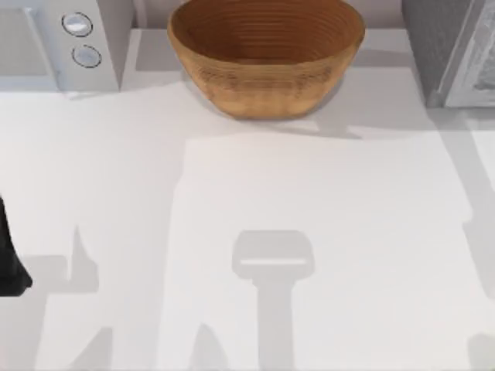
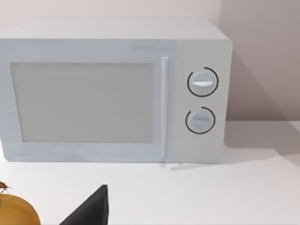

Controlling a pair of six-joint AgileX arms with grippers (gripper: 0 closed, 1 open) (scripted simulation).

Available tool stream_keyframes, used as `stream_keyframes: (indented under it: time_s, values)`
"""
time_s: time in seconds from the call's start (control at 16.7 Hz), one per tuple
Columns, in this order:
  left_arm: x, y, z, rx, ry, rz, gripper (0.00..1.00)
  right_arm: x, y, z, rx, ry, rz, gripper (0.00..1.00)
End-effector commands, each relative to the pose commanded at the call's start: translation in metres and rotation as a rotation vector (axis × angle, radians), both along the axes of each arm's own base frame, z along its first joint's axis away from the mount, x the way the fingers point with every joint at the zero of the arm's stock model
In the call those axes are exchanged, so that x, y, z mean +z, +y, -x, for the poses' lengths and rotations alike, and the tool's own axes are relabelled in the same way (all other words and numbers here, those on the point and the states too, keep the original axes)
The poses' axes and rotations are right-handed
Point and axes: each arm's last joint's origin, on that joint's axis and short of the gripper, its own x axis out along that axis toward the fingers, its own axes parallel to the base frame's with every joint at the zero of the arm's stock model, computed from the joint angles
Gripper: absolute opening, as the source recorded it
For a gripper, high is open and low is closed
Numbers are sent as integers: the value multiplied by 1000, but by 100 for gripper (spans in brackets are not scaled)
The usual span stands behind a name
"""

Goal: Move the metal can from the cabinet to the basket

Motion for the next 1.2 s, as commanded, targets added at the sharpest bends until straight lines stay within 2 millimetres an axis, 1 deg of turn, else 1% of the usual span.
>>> stream_keyframes:
  time_s: [0.24,1.02,1.08,1.2]
  values:
    - [0,0,0,0,0,0,100,0,0,-1,0,0,0,100]
    - [0,0,0,0,0,0,100,0,0,-1,0,0,0,2]
    - [0,0,0,0,0,0,100,0,0,-1,0,0,0,0]
    - [0,0,0,0,0,0,100,0,0,-1,0,0,0,0]
